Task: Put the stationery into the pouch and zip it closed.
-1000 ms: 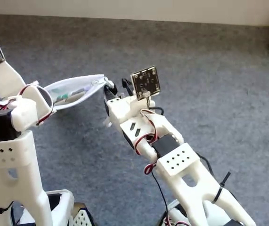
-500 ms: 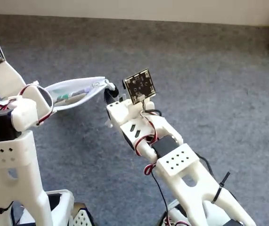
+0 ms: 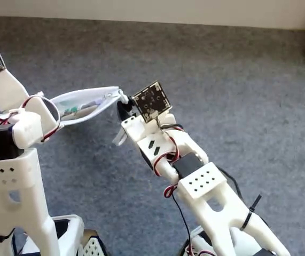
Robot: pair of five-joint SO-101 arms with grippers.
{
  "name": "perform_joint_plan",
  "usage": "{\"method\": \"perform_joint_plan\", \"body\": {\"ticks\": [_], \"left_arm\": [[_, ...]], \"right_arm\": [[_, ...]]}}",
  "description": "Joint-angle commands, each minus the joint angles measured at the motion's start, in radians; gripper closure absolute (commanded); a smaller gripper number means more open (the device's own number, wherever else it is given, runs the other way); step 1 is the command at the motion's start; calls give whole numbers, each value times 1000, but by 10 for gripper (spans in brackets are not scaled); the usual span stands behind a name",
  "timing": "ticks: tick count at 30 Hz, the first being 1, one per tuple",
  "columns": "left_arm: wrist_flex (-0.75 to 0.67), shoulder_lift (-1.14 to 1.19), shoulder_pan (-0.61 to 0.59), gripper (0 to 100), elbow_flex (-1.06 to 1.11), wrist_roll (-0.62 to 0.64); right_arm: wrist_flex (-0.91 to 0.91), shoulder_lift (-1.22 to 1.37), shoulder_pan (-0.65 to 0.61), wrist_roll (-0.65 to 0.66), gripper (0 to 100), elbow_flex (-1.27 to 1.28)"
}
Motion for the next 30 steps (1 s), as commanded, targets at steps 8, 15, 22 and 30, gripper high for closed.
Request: {"method": "perform_joint_plan", "body": {"ticks": [8,15,22,30], "left_arm": [[-3,5,-1,989,5,-9],[-3,7,5,897,5,-11],[-51,8,33,707,45,-11],[-235,8,217,715,114,-184]], "right_arm": [[160,-157,-1,26,995,8],[191,-398,-65,31,995,159],[280,-527,-157,123,995,272],[463,-667,-246,126,995,278]]}}
